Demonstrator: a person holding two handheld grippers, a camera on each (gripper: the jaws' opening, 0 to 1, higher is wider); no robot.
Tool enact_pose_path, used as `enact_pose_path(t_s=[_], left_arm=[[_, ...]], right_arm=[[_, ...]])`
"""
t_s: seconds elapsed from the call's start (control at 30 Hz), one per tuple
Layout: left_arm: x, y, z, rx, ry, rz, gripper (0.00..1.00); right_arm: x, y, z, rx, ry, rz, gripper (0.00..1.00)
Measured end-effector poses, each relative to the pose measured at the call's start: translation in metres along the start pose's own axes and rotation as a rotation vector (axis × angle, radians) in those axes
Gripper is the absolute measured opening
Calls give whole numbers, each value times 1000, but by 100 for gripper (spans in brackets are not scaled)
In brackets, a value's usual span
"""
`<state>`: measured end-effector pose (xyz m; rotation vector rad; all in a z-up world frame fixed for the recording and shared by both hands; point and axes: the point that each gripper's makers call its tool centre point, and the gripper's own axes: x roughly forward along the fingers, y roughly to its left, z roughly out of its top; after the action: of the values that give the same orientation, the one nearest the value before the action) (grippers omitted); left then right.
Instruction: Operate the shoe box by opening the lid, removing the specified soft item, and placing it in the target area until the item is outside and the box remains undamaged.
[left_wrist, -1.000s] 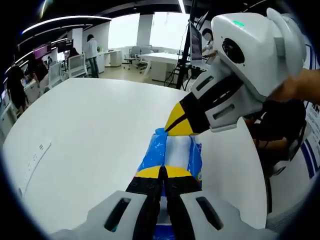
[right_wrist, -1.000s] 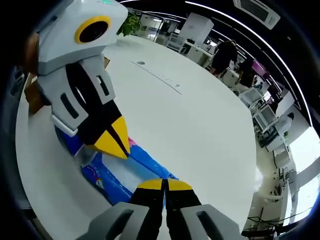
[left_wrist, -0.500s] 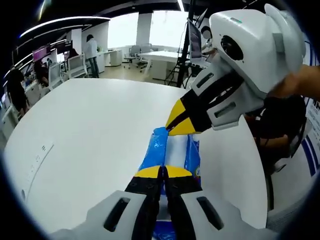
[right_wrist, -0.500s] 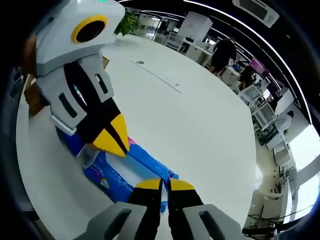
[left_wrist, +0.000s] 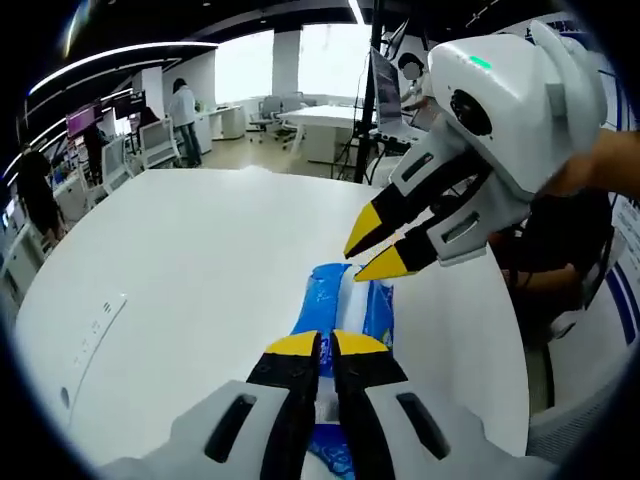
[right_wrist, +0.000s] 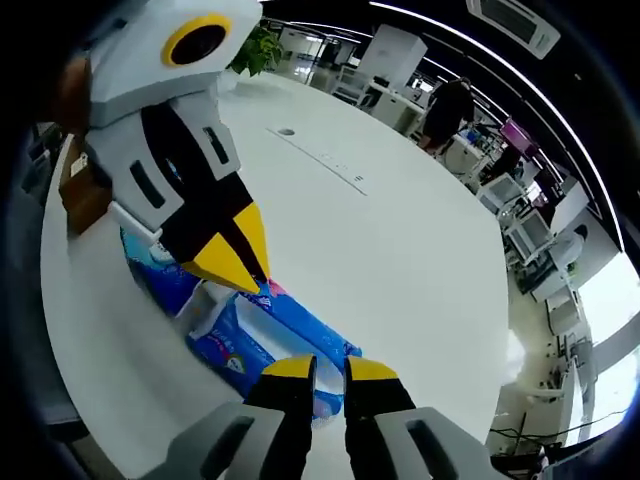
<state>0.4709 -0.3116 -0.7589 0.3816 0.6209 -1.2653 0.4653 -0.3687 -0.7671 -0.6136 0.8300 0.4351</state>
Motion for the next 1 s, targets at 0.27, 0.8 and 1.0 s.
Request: enact_pose_path(t_s=[0.27, 0.8, 1.0], left_arm=[[-19, -8, -2, 3, -9, 10, 8], [-65, -30, -19, -5, -48, 43, 22], [-89, -36, -26, -2, -60, 58, 28]], right_arm=[[-18, 13, 5, 4, -16, 8, 18], [-44, 54, 18, 36, -69, 65, 36], [-50, 73, 27, 53, -104, 98, 41]])
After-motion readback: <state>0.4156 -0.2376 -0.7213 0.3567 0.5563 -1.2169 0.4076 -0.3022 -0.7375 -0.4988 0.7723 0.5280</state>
